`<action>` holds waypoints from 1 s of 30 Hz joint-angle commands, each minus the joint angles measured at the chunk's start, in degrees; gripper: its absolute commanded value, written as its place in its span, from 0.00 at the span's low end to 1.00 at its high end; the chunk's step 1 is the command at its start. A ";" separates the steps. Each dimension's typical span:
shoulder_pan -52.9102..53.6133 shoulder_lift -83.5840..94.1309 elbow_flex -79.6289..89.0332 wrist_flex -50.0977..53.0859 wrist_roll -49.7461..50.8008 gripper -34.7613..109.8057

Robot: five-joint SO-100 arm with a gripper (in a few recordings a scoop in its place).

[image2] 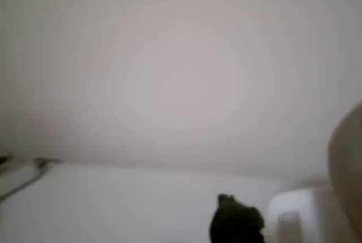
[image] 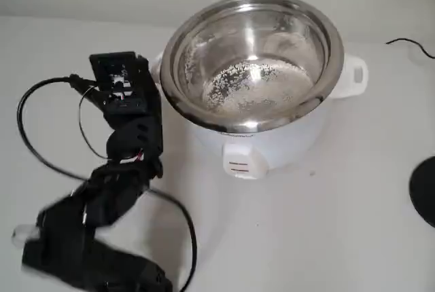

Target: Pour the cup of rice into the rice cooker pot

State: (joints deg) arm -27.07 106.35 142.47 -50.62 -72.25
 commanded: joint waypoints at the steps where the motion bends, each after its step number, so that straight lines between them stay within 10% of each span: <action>1: 0.26 17.23 0.44 13.27 4.66 0.60; 21: 24.52 82.09 -1.41 102.39 58.80 0.52; 30: 30.41 82.18 -2.37 121.11 66.71 0.33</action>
State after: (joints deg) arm 2.11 188.17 143.17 64.07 -7.47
